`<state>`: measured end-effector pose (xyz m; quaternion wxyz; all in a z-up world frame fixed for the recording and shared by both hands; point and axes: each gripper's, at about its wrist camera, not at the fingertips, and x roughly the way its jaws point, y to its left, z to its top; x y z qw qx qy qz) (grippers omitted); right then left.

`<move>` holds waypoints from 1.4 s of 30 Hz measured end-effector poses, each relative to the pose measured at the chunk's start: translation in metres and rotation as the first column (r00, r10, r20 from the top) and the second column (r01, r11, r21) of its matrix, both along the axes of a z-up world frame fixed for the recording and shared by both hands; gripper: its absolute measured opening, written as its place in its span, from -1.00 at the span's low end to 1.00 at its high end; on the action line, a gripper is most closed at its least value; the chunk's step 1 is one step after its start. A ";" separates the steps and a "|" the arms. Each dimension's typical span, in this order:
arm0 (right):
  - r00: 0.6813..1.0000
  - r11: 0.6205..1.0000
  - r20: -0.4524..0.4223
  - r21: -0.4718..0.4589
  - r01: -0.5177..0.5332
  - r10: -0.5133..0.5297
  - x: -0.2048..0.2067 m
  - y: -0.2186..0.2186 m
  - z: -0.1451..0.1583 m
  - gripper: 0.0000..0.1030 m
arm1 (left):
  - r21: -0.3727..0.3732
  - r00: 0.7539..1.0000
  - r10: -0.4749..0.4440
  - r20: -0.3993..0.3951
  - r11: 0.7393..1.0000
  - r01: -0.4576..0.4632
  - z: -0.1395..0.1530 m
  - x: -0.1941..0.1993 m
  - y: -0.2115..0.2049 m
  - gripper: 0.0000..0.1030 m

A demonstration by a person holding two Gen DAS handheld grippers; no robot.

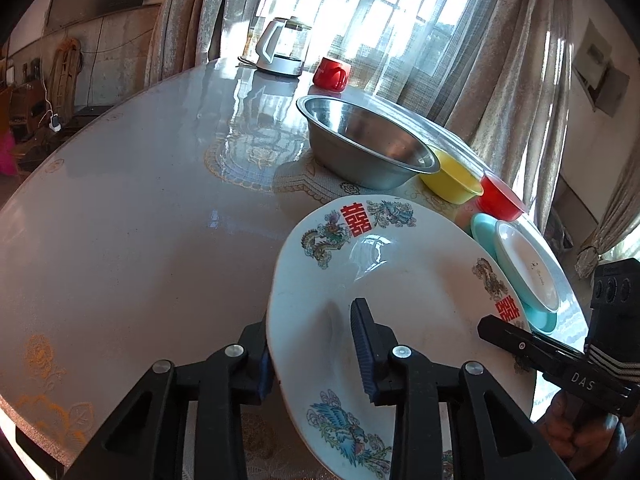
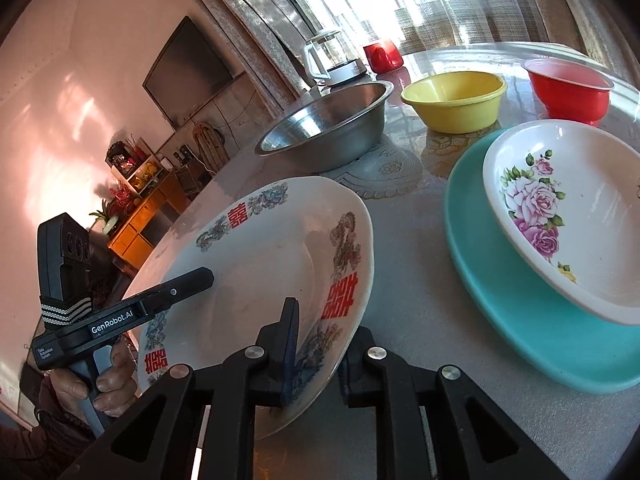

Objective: Organize plates and bowls
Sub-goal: 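Grip the large plate rim with the left gripper and tilt it up, then carry the large double-happiness plate with the left gripper over the teal plate stack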

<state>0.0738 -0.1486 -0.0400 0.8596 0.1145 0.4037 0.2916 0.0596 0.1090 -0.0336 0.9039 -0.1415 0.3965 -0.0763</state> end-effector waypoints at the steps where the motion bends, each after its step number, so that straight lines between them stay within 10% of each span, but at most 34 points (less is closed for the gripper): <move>1: 1.000 1.000 -0.001 0.001 0.000 0.000 0.000 -0.001 0.000 -0.67 | -0.001 1.000 0.001 -0.003 1.000 -0.001 0.000 -0.001 0.000 -0.36; 42: 0.951 0.963 0.166 -0.019 0.269 -0.262 -0.023 -0.108 0.057 -0.58 | 0.108 0.940 -0.308 0.149 0.950 0.294 0.055 0.014 -0.136 -0.33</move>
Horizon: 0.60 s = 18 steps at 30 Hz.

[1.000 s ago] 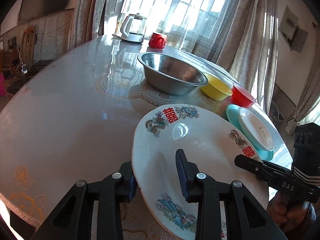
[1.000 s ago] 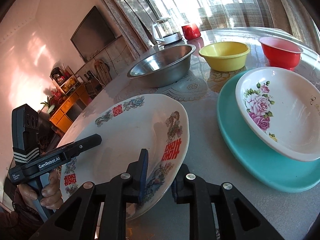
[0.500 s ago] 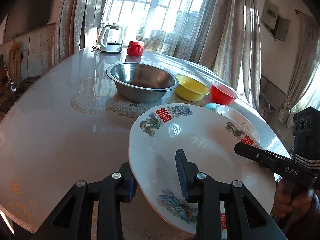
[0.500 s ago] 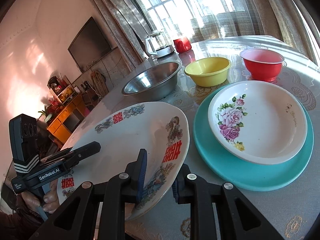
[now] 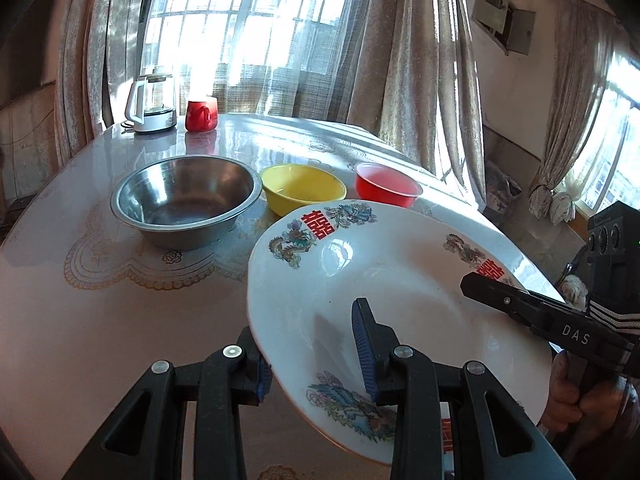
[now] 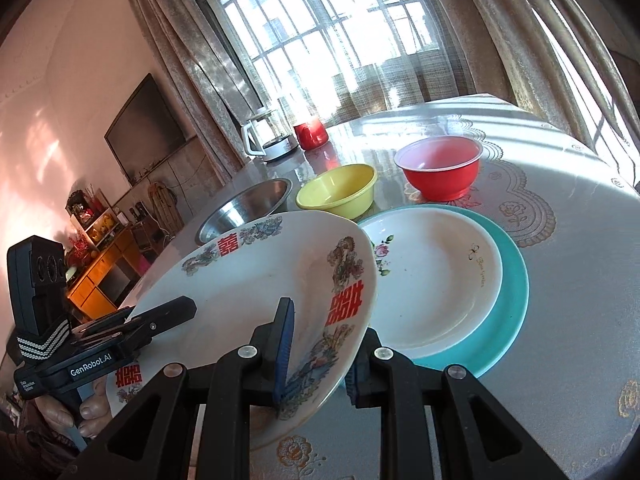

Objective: Organize plates and bowls
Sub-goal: 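Carry the large double-happiness plate with the left gripper over the teal plate stack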

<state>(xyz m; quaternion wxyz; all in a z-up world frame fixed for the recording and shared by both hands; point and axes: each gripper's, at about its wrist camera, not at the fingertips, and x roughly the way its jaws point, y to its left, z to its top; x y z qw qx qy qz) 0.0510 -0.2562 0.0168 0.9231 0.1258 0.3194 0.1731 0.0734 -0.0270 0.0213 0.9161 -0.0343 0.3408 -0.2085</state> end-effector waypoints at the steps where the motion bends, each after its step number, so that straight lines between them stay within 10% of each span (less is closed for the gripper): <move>1: 1.000 1.000 0.002 -0.001 0.015 -0.015 -0.001 -0.005 0.000 -0.58 | -0.001 1.000 -0.012 -0.002 1.000 0.012 0.001 0.003 -0.005 -0.33; 18: 0.982 0.981 -0.002 -0.032 0.190 -0.190 0.029 -0.058 -0.005 -0.58 | 0.035 0.996 -0.086 -0.012 0.996 0.087 -0.001 0.053 -0.072 -0.28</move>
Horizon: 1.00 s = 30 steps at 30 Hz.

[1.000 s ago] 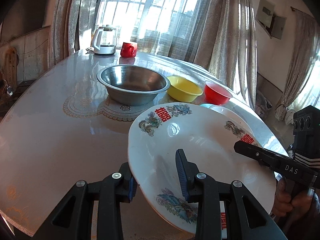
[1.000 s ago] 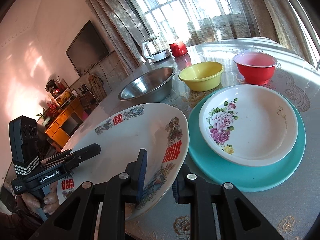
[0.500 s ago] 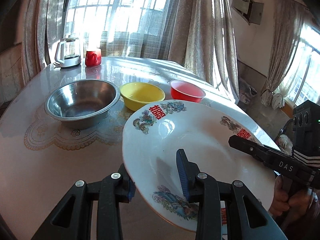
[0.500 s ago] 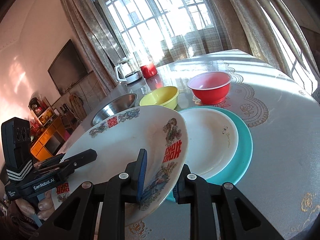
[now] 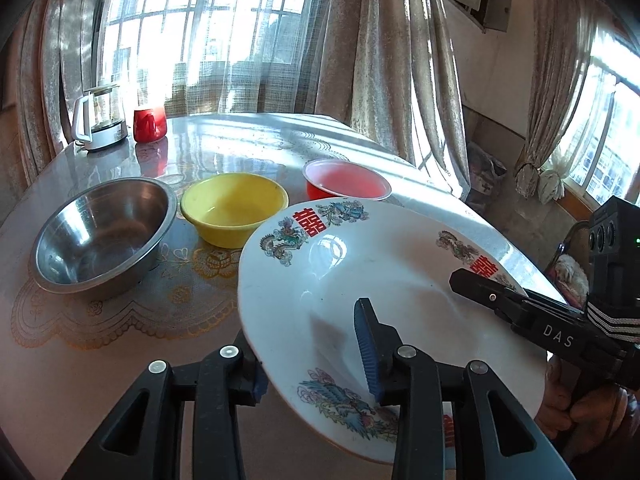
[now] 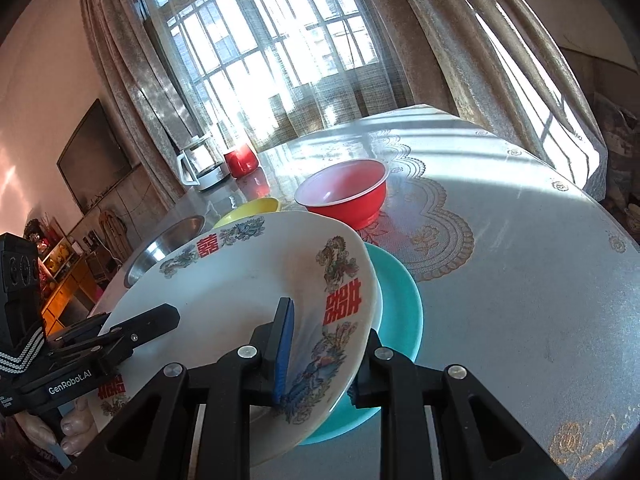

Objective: Organize plates and bowls
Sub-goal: 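Carry the large double-happiness plate with the left gripper over the teal plate stack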

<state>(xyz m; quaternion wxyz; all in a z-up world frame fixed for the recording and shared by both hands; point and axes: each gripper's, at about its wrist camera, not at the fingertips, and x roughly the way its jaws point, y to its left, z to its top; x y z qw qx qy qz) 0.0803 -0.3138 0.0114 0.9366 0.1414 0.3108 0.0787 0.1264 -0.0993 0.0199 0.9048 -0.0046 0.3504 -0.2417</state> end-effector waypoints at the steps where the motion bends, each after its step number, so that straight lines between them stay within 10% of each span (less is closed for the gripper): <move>1: 1.000 1.000 -0.004 -0.003 0.007 -0.007 0.002 -0.001 -0.001 -0.58 | 0.005 1.000 0.000 -0.001 1.000 0.000 -0.001 0.002 -0.003 -0.28; 30: 0.996 0.999 -0.085 -0.039 0.035 -0.038 0.029 -0.008 -0.030 -0.48 | 0.083 0.996 0.065 -0.054 0.995 -0.060 -0.035 0.024 -0.018 -0.27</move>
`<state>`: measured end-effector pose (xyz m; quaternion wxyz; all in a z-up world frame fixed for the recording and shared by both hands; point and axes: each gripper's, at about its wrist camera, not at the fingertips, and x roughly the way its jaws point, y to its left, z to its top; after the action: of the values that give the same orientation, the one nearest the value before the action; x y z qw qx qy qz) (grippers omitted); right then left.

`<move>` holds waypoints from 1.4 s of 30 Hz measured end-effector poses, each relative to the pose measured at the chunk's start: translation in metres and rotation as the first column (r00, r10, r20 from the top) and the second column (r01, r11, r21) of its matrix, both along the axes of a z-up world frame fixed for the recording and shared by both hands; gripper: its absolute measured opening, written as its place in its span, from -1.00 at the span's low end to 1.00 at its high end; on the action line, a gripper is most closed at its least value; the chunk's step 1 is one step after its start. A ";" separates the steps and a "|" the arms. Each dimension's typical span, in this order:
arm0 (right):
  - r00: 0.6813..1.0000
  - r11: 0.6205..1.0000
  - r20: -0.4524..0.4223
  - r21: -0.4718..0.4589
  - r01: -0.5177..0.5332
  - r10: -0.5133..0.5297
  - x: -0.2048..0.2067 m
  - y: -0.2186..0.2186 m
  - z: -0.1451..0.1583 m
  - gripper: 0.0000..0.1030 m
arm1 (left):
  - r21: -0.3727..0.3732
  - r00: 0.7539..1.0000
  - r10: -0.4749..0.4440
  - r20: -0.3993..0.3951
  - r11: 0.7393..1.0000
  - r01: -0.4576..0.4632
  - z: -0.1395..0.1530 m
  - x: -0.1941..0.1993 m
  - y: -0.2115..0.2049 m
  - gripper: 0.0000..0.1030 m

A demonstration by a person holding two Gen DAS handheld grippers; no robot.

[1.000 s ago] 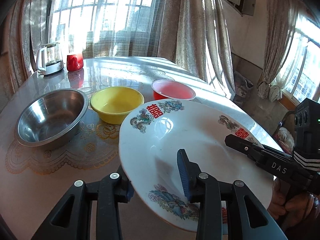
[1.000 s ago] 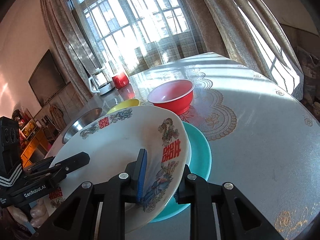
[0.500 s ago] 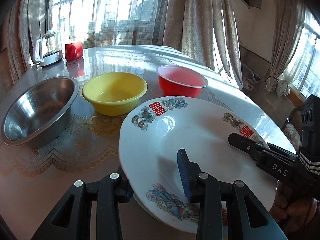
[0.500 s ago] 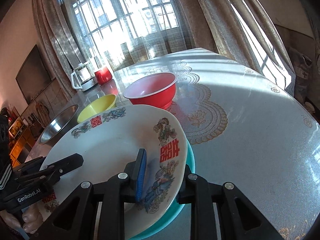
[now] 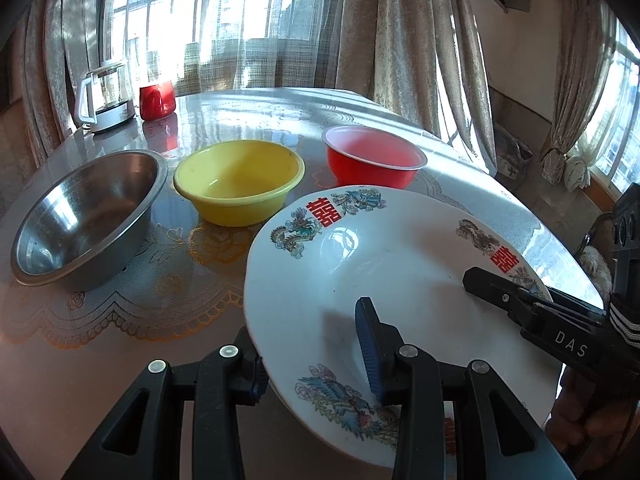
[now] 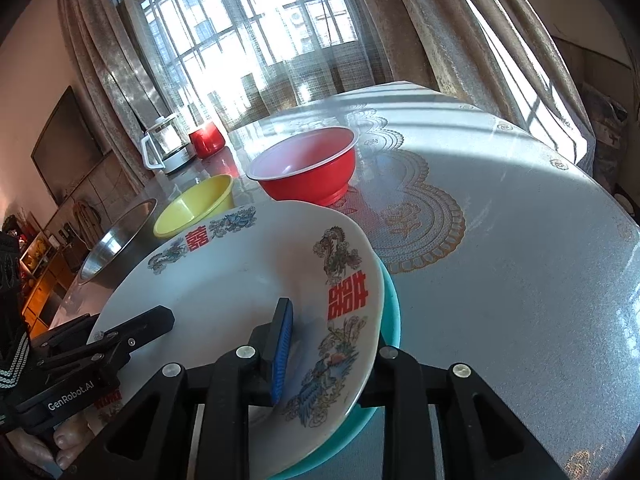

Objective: Organize plates and bowls
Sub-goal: 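Carry the large double-happiness plate with the left gripper over the teal plate stack, then lower the large plate onto the rose-patterned plate and open the left gripper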

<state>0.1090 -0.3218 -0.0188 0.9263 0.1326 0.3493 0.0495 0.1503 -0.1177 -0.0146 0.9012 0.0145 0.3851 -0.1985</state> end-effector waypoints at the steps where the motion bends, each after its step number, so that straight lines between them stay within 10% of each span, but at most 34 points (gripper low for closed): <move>1: 1.000 1.000 0.000 0.009 0.000 0.000 -0.001 0.000 0.000 -0.46 | -0.001 1.000 0.002 -0.004 1.000 -0.002 0.001 0.000 0.000 -0.27; 42: 0.998 0.999 0.051 0.030 0.035 -0.037 -0.057 0.003 0.014 -0.47 | -0.063 0.998 0.040 0.038 0.997 -0.038 0.015 -0.054 0.026 -0.21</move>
<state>0.0522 -0.3183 -0.0044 0.9337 0.1512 0.3220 0.0413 0.0964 -0.0918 0.0006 0.9123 -0.0172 0.3611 -0.1925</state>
